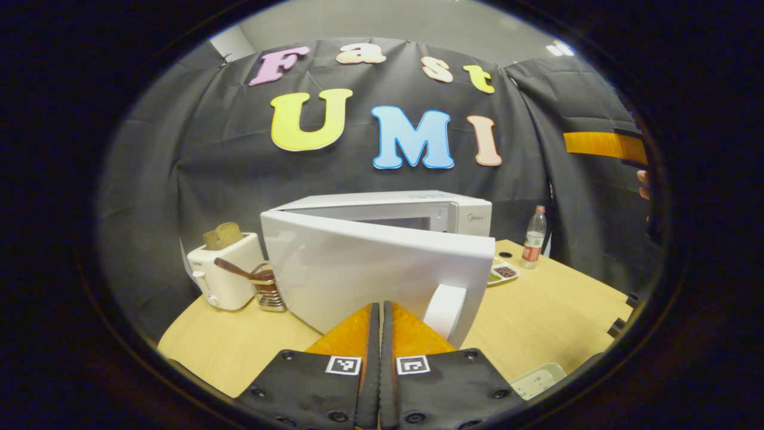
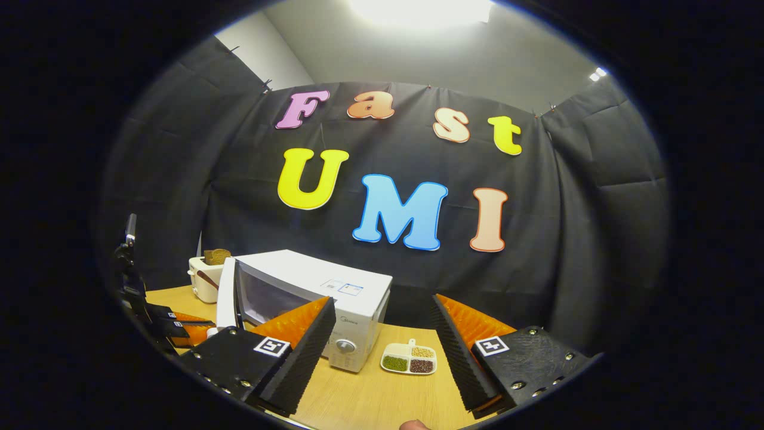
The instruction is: Open the microwave oven with the left hand, put the food in, and close the microwave oven.
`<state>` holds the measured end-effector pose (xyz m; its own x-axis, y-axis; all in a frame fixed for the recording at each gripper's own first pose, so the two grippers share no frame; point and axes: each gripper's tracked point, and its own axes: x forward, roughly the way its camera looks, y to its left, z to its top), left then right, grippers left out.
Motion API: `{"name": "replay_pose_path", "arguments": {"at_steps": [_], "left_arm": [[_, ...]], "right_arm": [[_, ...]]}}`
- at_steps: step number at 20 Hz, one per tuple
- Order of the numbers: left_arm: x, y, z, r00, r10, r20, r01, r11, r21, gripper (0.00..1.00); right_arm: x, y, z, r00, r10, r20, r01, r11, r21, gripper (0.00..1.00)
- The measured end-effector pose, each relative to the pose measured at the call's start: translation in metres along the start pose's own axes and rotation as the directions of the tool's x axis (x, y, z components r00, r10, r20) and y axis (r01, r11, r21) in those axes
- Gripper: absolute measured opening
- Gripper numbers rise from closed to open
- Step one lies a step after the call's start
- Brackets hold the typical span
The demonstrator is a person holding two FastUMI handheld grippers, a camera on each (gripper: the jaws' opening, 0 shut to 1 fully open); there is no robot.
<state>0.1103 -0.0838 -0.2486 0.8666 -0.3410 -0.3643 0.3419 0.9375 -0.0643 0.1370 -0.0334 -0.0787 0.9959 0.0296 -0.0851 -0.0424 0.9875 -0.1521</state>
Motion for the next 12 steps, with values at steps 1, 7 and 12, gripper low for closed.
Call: {"name": "replay_pose_path", "arguments": {"at_steps": [1,7,12], "left_arm": [[0.008,-0.003,0.002,1.000,-0.015,0.002,0.015,1.000,0.003,0.03],[0.056,-0.021,0.020,0.996,-0.082,0.017,0.082,0.997,0.015,0.07],[0.095,-0.036,0.030,0.992,-0.119,0.030,0.118,0.993,0.029,0.08]], "right_arm": [[-0.004,-0.004,-0.001,1.000,-0.015,-0.005,0.015,1.000,-0.004,0.97],[-0.020,-0.024,-0.005,0.997,-0.076,-0.029,0.075,0.997,-0.020,0.97],[-0.027,-0.032,-0.007,0.993,-0.110,-0.047,0.109,0.994,-0.033,0.97]]}}
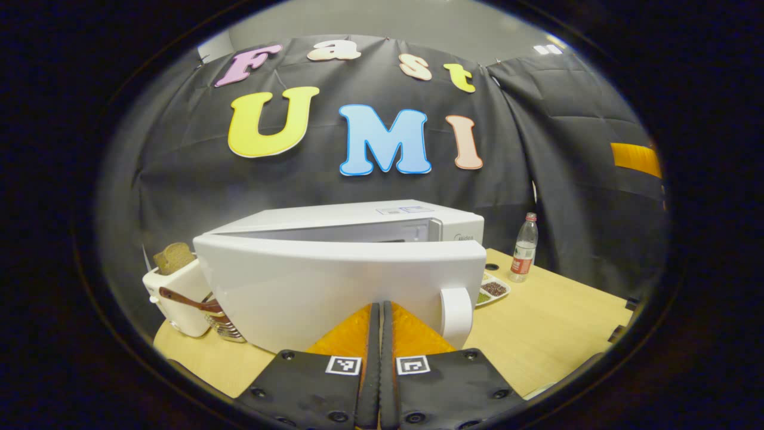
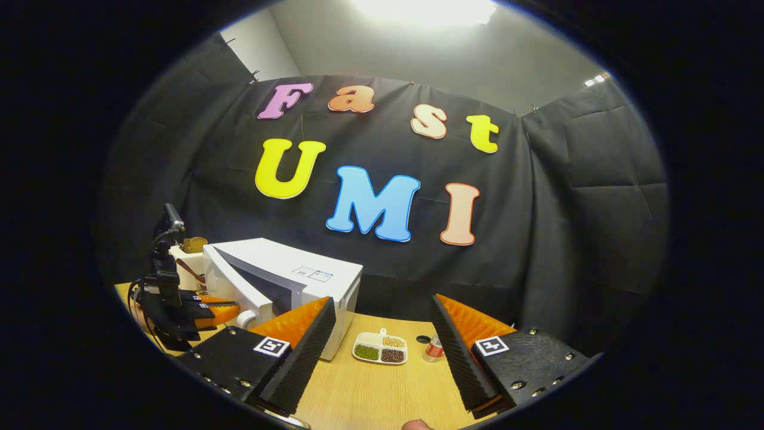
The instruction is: Open the microwave oven with the left hand, put the food in, and close the microwave oven.
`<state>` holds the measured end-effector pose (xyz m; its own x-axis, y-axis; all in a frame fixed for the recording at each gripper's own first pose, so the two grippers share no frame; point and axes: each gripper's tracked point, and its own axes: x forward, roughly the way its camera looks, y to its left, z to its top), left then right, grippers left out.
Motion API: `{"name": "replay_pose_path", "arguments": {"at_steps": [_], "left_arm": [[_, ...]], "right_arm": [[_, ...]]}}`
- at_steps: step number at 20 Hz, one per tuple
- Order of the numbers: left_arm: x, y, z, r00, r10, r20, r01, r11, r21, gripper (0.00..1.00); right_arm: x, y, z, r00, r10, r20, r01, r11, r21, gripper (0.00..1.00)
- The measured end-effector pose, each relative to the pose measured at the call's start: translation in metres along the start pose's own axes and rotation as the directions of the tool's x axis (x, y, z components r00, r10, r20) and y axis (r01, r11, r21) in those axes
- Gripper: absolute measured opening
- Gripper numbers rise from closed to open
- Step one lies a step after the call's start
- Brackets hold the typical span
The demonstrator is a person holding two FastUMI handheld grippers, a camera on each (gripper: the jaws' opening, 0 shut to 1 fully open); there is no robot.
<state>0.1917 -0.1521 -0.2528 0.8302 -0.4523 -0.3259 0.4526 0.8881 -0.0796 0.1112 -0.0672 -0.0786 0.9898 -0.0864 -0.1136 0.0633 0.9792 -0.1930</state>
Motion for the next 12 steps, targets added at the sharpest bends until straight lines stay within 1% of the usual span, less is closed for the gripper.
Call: {"name": "replay_pose_path", "arguments": {"at_steps": [1,3,4,5,12], "left_arm": [[0.008,0.000,0.002,1.000,-0.004,0.001,0.004,1.000,0.001,0.03],[0.024,0.000,0.006,1.000,-0.005,0.003,0.005,1.000,-0.001,0.03],[0.031,0.000,0.007,1.000,-0.006,0.004,0.006,1.000,-0.005,0.04],[0.038,0.000,0.007,1.000,-0.004,0.005,0.004,1.000,-0.010,0.08],[0.070,0.004,0.013,0.999,0.032,0.005,-0.032,0.999,-0.029,0.08]], "right_arm": [[-0.001,-0.002,-0.001,1.000,-0.007,-0.004,0.007,1.000,-0.002,0.97],[-0.002,-0.005,-0.002,1.000,-0.021,-0.011,0.020,1.000,-0.005,0.97],[-0.003,-0.007,-0.003,1.000,-0.026,-0.015,0.026,1.000,-0.006,0.97],[-0.003,-0.008,-0.003,0.999,-0.033,-0.018,0.032,0.999,-0.008,0.97],[-0.016,-0.030,-0.008,0.997,-0.072,-0.035,0.072,0.997,-0.014,0.97]]}}
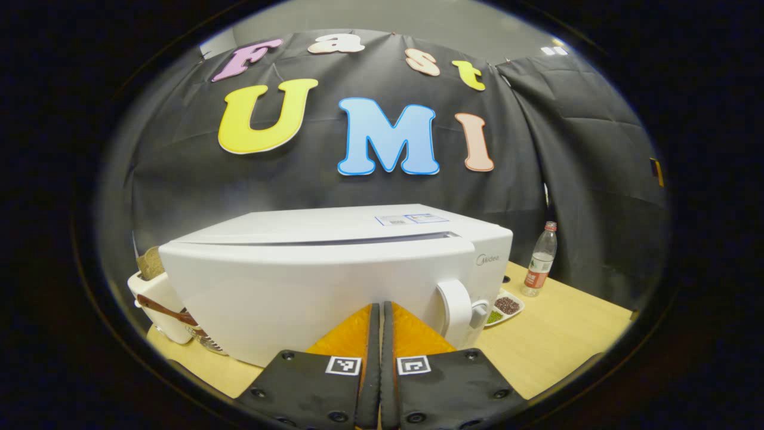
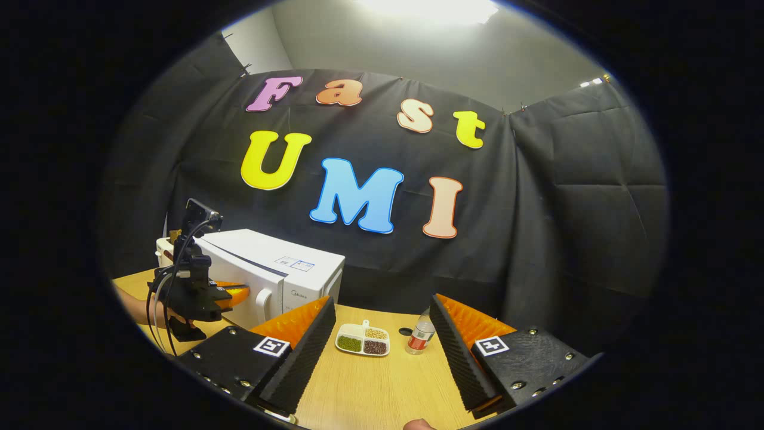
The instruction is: Open the microwave oven with the left hand, put the food in, and close the microwave oven.
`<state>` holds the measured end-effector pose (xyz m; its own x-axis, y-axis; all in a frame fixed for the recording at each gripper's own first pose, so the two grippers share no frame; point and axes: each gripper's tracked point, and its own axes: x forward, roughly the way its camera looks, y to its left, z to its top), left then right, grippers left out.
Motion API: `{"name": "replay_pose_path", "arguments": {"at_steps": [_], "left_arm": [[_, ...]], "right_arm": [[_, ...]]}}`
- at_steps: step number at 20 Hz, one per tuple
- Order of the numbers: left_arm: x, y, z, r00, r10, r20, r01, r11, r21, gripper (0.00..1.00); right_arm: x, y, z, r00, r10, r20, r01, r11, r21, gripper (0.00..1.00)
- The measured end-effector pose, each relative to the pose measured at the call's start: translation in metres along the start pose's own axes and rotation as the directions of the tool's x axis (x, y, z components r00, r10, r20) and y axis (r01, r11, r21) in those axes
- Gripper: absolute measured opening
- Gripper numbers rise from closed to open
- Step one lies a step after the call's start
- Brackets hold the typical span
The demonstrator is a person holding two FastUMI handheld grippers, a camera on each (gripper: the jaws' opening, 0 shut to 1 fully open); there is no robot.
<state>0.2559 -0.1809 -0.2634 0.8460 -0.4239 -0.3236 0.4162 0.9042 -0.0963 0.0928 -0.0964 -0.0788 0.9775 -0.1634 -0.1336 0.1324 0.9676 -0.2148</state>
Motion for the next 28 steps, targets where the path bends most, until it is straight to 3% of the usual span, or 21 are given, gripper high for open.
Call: {"name": "replay_pose_path", "arguments": {"at_steps": [6,7,11,15,22,26,28], "left_arm": [[0.012,0.006,0.003,0.998,0.056,0.013,-0.056,0.998,-0.003,0.08],[0.011,0.006,-0.007,0.997,0.068,-0.044,-0.068,0.998,-0.006,0.10],[0.000,0.005,0.015,0.995,0.097,0.006,-0.097,0.995,0.038,0.07],[-0.046,-0.002,0.055,0.989,0.124,0.084,-0.127,0.991,0.032,0.10],[-0.157,-0.005,0.094,0.956,0.246,0.162,-0.253,0.967,0.019,0.07],[-0.214,0.001,0.105,0.938,0.297,0.179,-0.303,0.953,0.007,0.05],[-0.238,0.007,0.110,0.931,0.313,0.189,-0.320,0.947,0.005,0.10]], "right_arm": [[-0.009,-0.014,-0.004,1.000,-0.005,0.002,0.005,1.000,0.013,0.97],[-0.011,-0.015,-0.005,1.000,0.001,0.002,-0.001,1.000,0.018,0.97],[-0.018,-0.013,-0.008,0.999,0.035,0.005,-0.036,0.998,0.056,0.97],[-0.024,-0.011,-0.005,0.996,0.077,0.035,-0.080,0.992,0.094,0.97],[-0.030,-0.006,0.006,0.980,0.176,0.088,-0.187,0.973,0.132,0.97],[-0.036,-0.004,0.018,0.977,0.182,0.108,-0.198,0.968,0.154,0.97],[-0.039,-0.002,0.022,0.978,0.172,0.120,-0.190,0.969,0.155,0.97]]}}
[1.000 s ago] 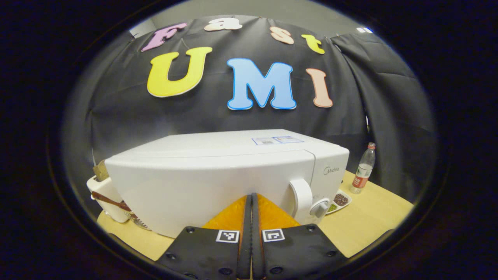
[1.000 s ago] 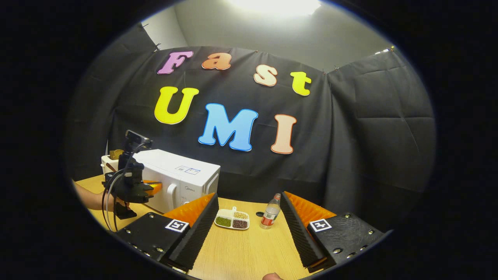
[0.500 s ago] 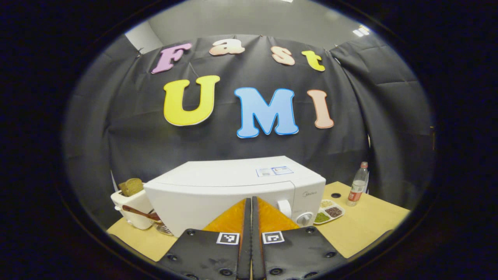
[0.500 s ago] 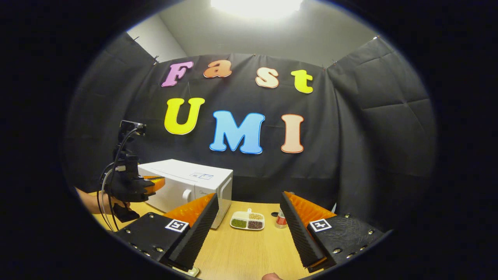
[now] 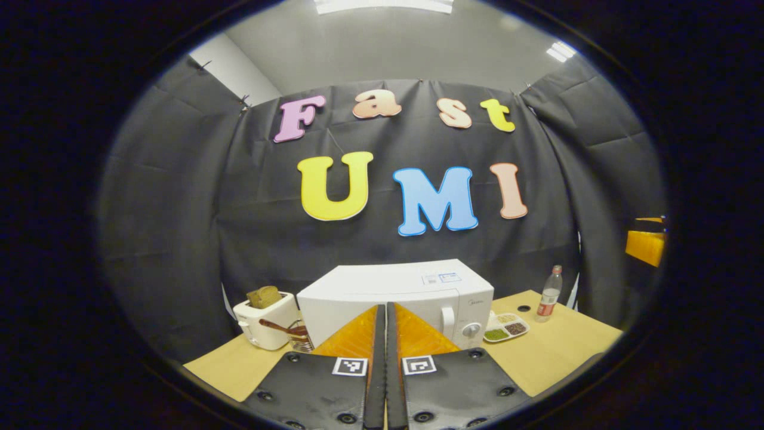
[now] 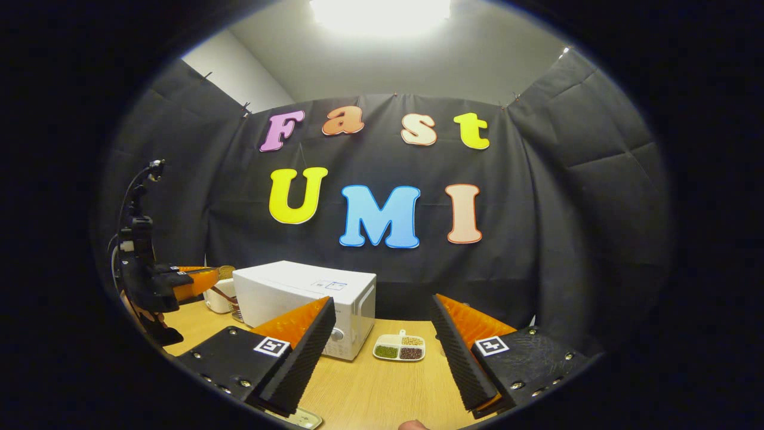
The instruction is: Open the microwave oven with the left hand, put the food in, and close the microwave oven.
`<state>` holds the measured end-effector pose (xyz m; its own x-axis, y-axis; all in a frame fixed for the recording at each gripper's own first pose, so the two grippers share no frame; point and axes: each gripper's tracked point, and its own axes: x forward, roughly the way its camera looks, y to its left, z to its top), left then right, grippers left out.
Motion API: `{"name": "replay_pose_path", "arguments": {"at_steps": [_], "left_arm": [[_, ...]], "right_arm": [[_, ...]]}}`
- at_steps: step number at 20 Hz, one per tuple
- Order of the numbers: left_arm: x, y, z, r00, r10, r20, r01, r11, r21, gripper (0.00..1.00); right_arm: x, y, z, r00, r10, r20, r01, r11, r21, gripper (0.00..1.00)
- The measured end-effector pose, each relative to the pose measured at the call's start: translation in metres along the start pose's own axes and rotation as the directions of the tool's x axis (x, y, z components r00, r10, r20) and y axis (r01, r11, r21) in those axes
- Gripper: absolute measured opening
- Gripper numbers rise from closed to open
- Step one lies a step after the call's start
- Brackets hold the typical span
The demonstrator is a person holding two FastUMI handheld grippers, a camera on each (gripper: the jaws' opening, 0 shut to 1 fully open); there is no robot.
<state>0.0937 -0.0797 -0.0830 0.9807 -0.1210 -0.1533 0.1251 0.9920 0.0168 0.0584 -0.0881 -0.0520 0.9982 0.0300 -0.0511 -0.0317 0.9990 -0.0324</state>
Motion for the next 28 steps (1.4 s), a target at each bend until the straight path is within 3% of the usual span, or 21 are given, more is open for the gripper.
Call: {"name": "replay_pose_path", "arguments": {"at_steps": [1,7,12,28], "left_arm": [[-0.008,0.007,0.003,1.000,0.010,0.003,-0.010,1.000,-0.001,0.07],[-0.060,0.037,0.021,0.999,0.025,0.022,-0.025,1.000,-0.007,0.10],[-0.097,0.051,0.033,0.997,0.031,0.075,-0.031,1.000,-0.006,0.98],[-0.130,0.068,0.048,0.990,0.048,0.130,-0.044,0.999,-0.031,0.98]], "right_arm": [[-0.001,0.002,0.001,1.000,-0.006,0.004,0.006,1.000,-0.001,0.97],[-0.015,0.019,0.006,0.999,-0.048,0.018,0.047,0.999,0.021,0.97],[-0.030,0.038,0.006,0.998,-0.061,0.020,0.061,0.998,0.030,0.97],[-0.041,0.057,0.032,0.996,-0.049,0.079,0.047,0.999,0.023,0.97]]}}
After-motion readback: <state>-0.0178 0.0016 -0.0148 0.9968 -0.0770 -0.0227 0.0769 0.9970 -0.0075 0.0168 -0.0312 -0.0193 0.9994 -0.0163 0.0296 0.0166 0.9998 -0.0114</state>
